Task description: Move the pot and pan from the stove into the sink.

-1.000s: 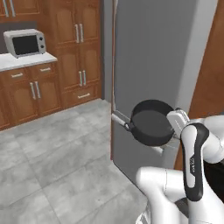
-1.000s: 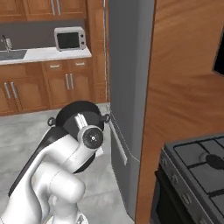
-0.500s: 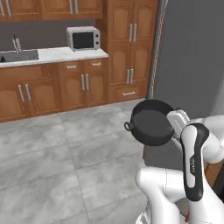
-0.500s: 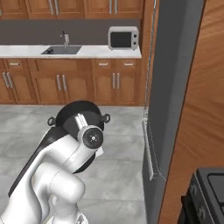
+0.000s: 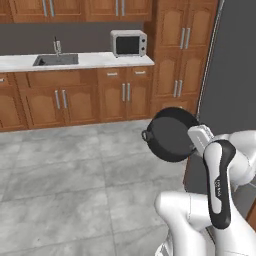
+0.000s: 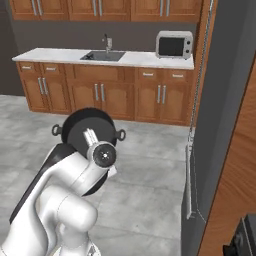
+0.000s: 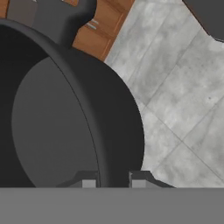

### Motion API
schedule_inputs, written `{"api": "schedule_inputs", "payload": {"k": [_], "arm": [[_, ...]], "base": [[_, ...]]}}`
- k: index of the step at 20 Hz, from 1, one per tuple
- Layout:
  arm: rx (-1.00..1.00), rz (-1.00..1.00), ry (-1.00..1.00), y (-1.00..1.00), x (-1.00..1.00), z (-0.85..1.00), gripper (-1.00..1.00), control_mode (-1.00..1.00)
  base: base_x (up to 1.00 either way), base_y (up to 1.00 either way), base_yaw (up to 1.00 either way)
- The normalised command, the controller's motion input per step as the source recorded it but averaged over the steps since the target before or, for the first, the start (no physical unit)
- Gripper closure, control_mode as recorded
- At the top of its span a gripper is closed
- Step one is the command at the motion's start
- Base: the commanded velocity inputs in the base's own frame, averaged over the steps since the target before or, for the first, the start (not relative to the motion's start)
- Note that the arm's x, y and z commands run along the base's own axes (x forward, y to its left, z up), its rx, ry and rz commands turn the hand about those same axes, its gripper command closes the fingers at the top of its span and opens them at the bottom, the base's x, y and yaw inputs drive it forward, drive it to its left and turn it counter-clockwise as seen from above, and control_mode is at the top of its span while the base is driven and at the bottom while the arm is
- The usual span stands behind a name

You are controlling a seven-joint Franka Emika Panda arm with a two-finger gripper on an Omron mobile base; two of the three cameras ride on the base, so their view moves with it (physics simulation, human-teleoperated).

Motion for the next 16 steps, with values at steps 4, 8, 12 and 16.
{"api": "schedule_inputs", "payload": {"k": [4,8,12,16], "arm": [[0.0,0.0,0.0,0.0,0.0,0.0,1.0,1.0],[0.0,0.0,0.0,0.0,0.0,0.0,1.0,1.0],[0.0,0.0,0.0,0.0,0.0,0.0,1.0,1.0],[0.0,0.0,0.0,0.0,0.0,0.0,1.0,1.0]], "base": [[0.0,0.45,0.0],[0.0,0.94,0.0],[0.0,0.99,0.0],[-0.02,0.82,0.0]]}}
